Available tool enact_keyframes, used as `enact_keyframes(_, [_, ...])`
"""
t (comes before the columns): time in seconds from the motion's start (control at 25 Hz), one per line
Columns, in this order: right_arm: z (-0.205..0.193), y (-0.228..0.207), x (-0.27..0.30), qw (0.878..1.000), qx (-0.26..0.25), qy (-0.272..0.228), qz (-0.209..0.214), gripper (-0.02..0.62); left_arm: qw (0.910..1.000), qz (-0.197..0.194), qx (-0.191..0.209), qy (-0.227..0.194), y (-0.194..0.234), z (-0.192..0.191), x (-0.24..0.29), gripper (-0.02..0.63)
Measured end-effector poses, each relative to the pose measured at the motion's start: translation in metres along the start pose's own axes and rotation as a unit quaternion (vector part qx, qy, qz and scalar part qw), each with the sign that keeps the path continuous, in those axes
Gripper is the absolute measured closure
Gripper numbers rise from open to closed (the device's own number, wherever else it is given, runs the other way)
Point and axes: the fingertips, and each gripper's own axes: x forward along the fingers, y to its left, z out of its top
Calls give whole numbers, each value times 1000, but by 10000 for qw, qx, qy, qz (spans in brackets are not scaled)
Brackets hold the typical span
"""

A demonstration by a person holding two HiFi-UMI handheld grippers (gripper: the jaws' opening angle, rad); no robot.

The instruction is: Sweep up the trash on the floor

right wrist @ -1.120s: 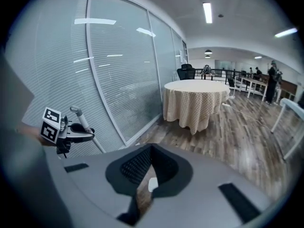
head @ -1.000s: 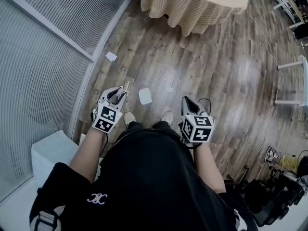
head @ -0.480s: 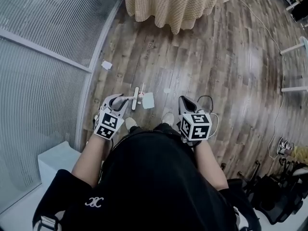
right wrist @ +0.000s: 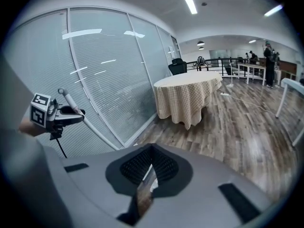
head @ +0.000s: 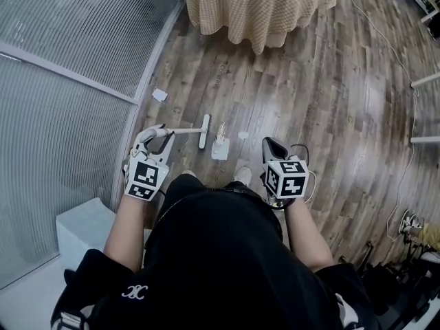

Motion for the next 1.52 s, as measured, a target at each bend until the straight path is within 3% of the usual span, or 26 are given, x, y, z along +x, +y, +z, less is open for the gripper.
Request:
enact_keyframes(0.36, [28,23,38,9989,28,9,-474,581,9960,159,873,-98,98,-12,17,503])
enact_keyframes(0.72, [69,102,94,9851,519,-358,-1597,581,9883,-94,1513,160,262,-98,62,502])
enact_keyframes(0.96, [79,150,123,9804,669,-328,-1821,581,9847,-79,1683,438,343,-150,92,497])
enact_keyframes(1.16, [95,162,124,9777,582,-294,-1996,581,9776,-513,1938,644,345,-186,120,497])
enact_keyframes(1.52, [89,153,110,9736,599,-279,-2185,581,9793,-1085,1679,307,287,-161,138,502])
